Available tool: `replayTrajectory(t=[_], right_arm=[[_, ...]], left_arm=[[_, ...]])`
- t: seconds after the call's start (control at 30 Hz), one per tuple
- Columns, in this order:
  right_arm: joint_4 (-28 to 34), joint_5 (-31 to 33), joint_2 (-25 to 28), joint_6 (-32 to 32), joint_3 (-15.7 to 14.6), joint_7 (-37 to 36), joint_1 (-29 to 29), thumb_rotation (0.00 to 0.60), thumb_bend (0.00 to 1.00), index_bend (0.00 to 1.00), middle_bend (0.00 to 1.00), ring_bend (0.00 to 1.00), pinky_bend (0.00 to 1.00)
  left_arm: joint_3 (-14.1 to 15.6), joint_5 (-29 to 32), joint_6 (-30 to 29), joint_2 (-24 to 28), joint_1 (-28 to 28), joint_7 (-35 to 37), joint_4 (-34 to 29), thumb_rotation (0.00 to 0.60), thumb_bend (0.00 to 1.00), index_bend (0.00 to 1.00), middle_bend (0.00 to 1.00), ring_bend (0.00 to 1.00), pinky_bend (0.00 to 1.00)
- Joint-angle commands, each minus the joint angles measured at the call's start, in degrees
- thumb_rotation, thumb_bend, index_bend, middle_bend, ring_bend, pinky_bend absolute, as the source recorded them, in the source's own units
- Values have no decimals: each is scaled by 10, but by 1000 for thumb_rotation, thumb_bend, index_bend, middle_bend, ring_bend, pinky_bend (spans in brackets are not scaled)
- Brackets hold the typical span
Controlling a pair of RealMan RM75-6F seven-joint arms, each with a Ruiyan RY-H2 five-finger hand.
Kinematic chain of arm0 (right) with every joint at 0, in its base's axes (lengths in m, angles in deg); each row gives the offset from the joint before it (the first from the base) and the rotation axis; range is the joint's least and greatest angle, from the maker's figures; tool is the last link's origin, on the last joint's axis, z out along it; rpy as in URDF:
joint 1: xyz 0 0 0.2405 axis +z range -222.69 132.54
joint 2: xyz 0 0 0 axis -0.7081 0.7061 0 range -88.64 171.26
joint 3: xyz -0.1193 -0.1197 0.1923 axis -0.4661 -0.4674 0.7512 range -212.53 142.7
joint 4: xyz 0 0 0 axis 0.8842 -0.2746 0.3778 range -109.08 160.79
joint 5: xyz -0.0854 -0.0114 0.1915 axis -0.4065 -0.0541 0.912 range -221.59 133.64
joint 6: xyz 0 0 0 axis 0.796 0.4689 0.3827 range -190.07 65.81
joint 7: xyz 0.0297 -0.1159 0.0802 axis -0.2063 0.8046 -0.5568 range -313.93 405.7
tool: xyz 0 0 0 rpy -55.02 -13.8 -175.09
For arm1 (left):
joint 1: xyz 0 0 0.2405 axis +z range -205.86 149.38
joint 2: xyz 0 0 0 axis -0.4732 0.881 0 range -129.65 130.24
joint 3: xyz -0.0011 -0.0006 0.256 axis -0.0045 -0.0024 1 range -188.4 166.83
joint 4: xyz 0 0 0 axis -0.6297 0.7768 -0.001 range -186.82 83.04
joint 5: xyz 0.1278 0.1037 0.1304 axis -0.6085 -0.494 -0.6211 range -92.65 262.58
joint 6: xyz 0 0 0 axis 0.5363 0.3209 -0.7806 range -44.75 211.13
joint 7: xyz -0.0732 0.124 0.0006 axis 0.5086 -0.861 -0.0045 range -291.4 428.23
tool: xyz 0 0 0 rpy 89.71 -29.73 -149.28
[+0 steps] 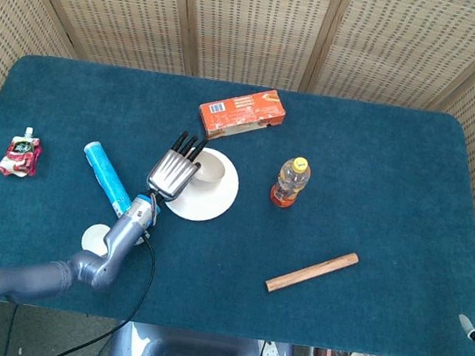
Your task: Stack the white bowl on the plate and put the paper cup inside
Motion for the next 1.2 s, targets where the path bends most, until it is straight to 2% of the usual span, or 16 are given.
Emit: replayTrajectory(t=[0.03, 0.1, 0.27, 0.4, 0.6, 0.73, 0.9, 1.0, 1.2], right_arm=[[0, 1, 0, 0, 0, -1, 0, 600, 170, 0, 0, 0, 0], [0, 0, 0, -1, 0, -1, -1, 600, 170, 0, 0, 0, 0], [0, 0, 0, -3, 1, -1, -2, 600, 169, 0, 0, 0, 0], [3, -3, 1, -9, 0, 1, -5, 600, 169, 0, 0, 0, 0], [7, -8, 1, -13, 0, 9, -5, 600, 169, 0, 0, 0, 0], [12, -9, 2, -17, 0, 16, -7, 600, 170, 0, 0, 0, 0], [16, -7, 2, -19, 0, 25, -8, 600, 170, 0, 0, 0, 0], [19, -7, 1, -20, 0, 30, -8, 600, 169, 0, 0, 0, 0], [26, -8, 1, -27, 0, 45, -11, 600, 170, 0, 0, 0, 0]], left_arm=[[2, 3, 1, -4, -1, -1, 7, 600, 402, 527, 0, 0, 0], [3, 5, 0, -7, 0, -2, 10, 600, 309, 443, 0, 0, 0], [13, -1, -4, -1, 5, 2, -3, 600, 176, 344, 0, 0, 0], [18, -9, -14, 15, 14, 12, -25, 600, 155, 301, 0, 0, 0], [24, -29, -40, 46, 32, 33, -75, 600, 155, 296, 0, 0, 0], [29, -63, -88, 111, 70, 84, -175, 600, 155, 296, 0, 0, 0], [53, -117, -143, 194, 118, 123, -277, 600, 155, 296, 0, 0, 0], [76, -157, -177, 236, 147, 137, -325, 600, 155, 297, 0, 0, 0], [143, -266, -264, 322, 220, 180, -400, 600, 155, 316, 0, 0, 0]])
